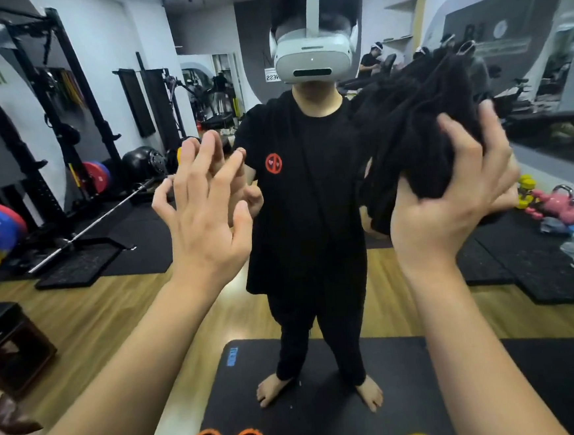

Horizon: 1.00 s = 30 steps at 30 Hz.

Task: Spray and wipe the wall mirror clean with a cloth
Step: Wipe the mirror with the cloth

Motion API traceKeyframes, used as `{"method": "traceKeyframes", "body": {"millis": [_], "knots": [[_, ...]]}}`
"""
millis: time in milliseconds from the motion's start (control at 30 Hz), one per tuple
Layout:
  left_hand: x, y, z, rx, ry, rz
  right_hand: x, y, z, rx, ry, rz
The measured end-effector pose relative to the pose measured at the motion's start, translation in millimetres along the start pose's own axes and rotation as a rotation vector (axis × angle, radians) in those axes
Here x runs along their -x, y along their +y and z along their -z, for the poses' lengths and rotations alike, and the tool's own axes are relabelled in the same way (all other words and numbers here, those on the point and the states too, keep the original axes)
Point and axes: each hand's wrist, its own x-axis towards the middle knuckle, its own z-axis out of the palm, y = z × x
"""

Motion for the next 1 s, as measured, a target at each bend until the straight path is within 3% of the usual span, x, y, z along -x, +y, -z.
{"method": "traceKeyframes", "body": {"millis": [67,167,433,533,733,900,1000], "knots": [[-0.4,-5.8,-0.4,0.001,0.006,-0.029,10.8,-9.4,-11.1,0.019,-0.011,0.025],[-2.1,-7.2,-2.9,0.017,0.040,-0.034,64.8,-19.0,-24.5,0.064,-0.059,0.237],[-5.3,-1.9,-6.8,0.075,0.105,-0.013,236.2,-6.2,-11.9,0.002,-0.537,0.739],[-5.4,-7.6,3.7,0.147,0.100,-0.043,234.0,-1.5,-10.7,0.015,-0.562,0.816],[-3.2,-43.7,23.3,0.108,0.116,-0.093,138.1,-33.0,-23.2,0.001,-0.285,0.654],[-7.8,-66.5,30.2,0.073,0.148,-0.003,53.9,-69.3,-36.7,-0.011,-0.042,0.270],[-8.2,-71.9,28.9,0.059,0.151,0.006,38.3,-89.1,-49.2,0.027,-0.018,0.149]]}}
